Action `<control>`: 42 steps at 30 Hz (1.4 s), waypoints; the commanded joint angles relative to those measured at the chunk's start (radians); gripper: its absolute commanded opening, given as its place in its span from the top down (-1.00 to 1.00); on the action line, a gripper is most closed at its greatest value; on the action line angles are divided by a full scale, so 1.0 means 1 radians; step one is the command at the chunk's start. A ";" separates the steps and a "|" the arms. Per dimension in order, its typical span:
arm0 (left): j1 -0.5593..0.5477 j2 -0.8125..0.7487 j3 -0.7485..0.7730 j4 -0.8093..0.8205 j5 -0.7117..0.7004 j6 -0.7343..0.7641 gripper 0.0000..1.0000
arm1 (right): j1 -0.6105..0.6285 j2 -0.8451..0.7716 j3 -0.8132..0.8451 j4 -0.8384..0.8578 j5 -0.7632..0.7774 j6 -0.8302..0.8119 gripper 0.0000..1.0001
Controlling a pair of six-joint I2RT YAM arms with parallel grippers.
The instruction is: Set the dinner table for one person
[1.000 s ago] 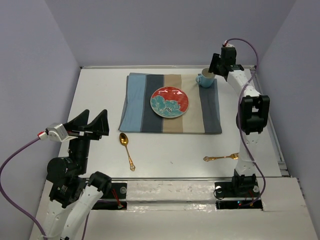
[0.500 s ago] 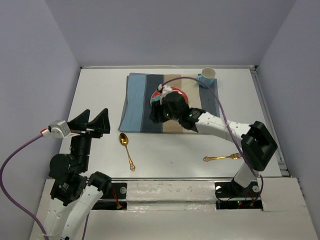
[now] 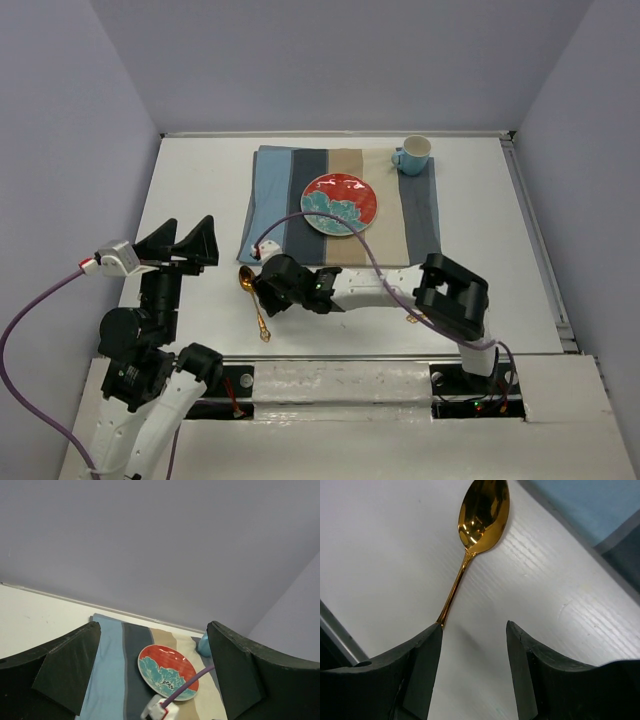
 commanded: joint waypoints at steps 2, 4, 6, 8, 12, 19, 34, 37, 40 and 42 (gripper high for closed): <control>0.006 -0.011 0.008 0.038 -0.004 0.007 -0.98 | 0.044 0.116 0.155 -0.042 0.049 0.014 -0.18; 0.006 -0.014 0.007 0.038 0.004 0.002 -0.98 | 0.044 0.162 0.208 -0.056 0.050 0.015 -0.17; 0.006 -0.020 0.007 0.039 0.009 0.001 -0.98 | 0.044 0.202 0.254 -0.079 0.059 0.017 -0.15; 0.006 -0.023 0.005 0.041 0.006 0.001 -0.98 | 0.053 0.222 0.284 -0.101 0.070 0.018 -0.14; 0.005 -0.023 0.007 0.041 0.010 0.001 -0.98 | 0.063 0.262 0.329 -0.119 0.072 0.024 -0.10; 0.005 -0.028 0.005 0.044 0.015 0.001 -0.98 | 0.072 0.314 0.381 -0.177 0.109 0.031 0.20; -0.003 -0.040 0.008 0.041 0.012 -0.001 -0.98 | 0.092 0.179 0.260 -0.107 0.248 0.094 1.00; -0.006 -0.043 0.008 0.041 0.012 -0.002 -0.98 | 0.049 0.041 0.155 -0.072 0.270 0.092 1.00; -0.015 -0.047 0.007 0.041 0.012 -0.002 -0.98 | -0.075 -0.157 0.017 -0.059 0.305 0.072 1.00; -0.018 -0.050 0.007 0.041 0.012 -0.003 -0.98 | -0.179 -0.218 -0.069 -0.059 0.297 0.061 1.00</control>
